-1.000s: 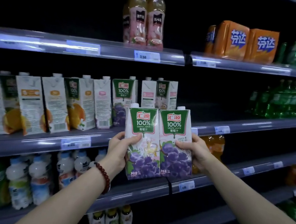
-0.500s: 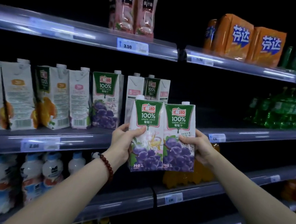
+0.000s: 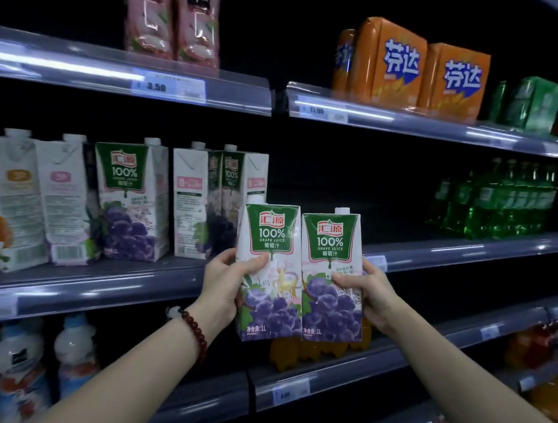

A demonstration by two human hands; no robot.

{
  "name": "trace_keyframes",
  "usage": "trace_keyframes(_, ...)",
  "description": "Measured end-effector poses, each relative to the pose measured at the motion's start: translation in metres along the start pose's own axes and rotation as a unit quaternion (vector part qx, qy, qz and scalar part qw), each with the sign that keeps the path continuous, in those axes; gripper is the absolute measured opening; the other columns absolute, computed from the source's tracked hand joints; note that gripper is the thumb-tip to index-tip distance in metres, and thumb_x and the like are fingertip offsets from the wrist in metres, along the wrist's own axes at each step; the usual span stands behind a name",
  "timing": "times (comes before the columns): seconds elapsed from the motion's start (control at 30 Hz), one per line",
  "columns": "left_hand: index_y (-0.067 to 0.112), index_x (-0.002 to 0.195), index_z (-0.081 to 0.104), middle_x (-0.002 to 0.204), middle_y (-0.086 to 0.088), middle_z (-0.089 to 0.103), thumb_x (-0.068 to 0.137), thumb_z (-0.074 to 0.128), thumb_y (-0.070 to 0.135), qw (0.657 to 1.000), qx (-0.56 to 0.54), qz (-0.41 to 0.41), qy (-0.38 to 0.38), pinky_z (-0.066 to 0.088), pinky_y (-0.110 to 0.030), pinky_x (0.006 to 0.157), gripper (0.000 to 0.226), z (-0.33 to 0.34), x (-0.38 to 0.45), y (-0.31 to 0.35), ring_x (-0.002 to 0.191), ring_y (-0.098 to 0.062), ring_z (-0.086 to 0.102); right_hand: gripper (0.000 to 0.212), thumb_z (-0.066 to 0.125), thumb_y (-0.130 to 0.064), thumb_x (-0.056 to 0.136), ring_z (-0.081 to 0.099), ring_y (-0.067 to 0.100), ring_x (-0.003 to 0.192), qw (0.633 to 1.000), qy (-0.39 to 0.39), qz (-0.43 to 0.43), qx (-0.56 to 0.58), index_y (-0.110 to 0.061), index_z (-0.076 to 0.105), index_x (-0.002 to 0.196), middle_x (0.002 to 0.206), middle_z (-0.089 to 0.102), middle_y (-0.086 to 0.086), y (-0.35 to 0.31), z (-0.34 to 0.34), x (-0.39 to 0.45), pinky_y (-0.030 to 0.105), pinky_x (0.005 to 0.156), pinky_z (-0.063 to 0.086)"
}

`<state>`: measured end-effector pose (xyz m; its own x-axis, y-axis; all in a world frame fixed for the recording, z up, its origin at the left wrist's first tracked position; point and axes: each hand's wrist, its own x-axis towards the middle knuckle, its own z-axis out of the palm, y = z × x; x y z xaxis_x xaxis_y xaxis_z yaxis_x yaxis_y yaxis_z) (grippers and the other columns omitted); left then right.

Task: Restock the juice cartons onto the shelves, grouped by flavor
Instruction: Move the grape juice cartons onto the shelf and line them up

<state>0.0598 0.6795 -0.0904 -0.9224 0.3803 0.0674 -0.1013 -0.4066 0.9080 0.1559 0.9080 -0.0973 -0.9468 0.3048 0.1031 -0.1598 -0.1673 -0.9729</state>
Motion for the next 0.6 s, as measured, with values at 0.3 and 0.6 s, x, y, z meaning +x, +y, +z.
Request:
trace_keyframes(0.3, 0.006, 0.101, 0.063, 0.091, -0.015, 0.075, 0.067, 0.08, -0.001, 0.999, -0.018, 0.009, 0.028, 0.057, -0.03, 0.052, 0.039, 0.083, 0.002, -0.05, 0.069, -0.026, 0.074, 0.071, 0.077, 0.004, 0.059, 0.071, 0.035, 0.091, 1.0, -0.016, 0.014, -0.007, -0.005, 0.052, 0.125, 0.109, 0.071, 0.021, -0.011, -0.096, 0.005, 0.042, 0.074, 0.058)
trace_keyframes(0.6, 0.006, 0.096, 0.065, 0.082, -0.012, 0.076, 0.068, 0.079, -0.001, 0.997, -0.045, 0.021, 0.067, 0.057, -0.031, 0.053, 0.033, 0.159, -0.003, -0.102, 0.071, -0.027, 0.074, 0.073, 0.078, 0.004, 0.058, 0.067, 0.042, 0.102, 0.997, -0.063, 0.033, -0.03, -0.003, 0.052, 0.126, 0.111, 0.07, 0.022, -0.027, -0.187, 0.011, 0.048, 0.085, 0.055)
